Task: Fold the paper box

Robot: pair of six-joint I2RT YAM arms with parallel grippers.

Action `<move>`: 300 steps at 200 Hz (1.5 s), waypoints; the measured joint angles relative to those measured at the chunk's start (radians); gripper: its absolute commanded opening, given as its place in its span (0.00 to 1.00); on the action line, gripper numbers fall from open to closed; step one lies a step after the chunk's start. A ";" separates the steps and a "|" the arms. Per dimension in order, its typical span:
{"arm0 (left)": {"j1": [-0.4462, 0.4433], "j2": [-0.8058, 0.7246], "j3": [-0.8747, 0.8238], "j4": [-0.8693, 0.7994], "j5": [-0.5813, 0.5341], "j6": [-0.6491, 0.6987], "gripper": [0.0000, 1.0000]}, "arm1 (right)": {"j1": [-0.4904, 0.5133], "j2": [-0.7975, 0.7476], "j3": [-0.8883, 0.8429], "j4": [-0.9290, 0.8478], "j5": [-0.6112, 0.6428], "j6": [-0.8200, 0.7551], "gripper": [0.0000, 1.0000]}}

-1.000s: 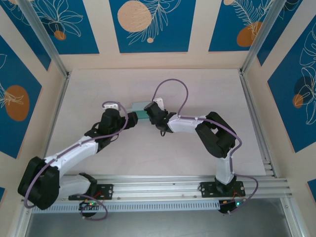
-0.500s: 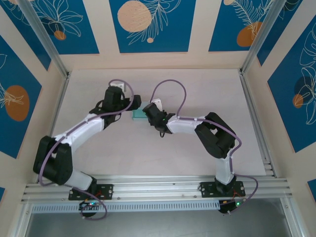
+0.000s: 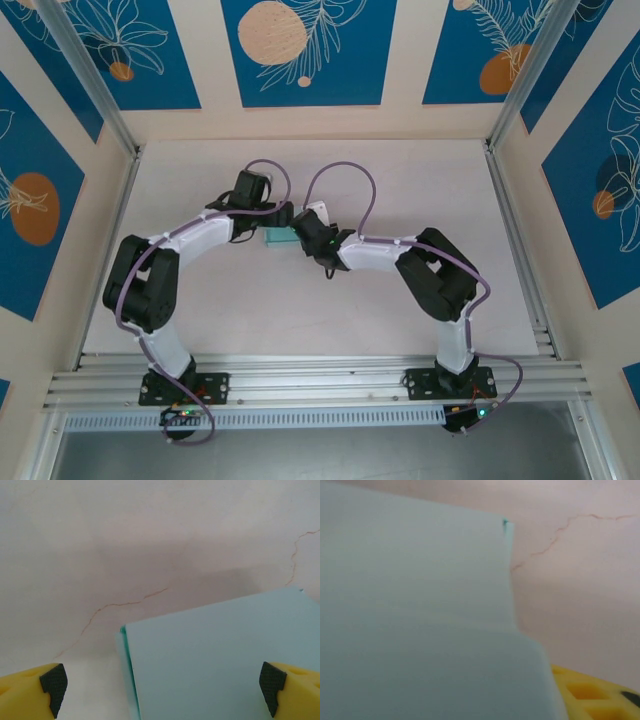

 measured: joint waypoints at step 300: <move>0.000 -0.177 -0.120 -0.014 -0.007 -0.026 1.00 | -0.253 -0.018 0.406 -0.514 -0.540 0.000 0.92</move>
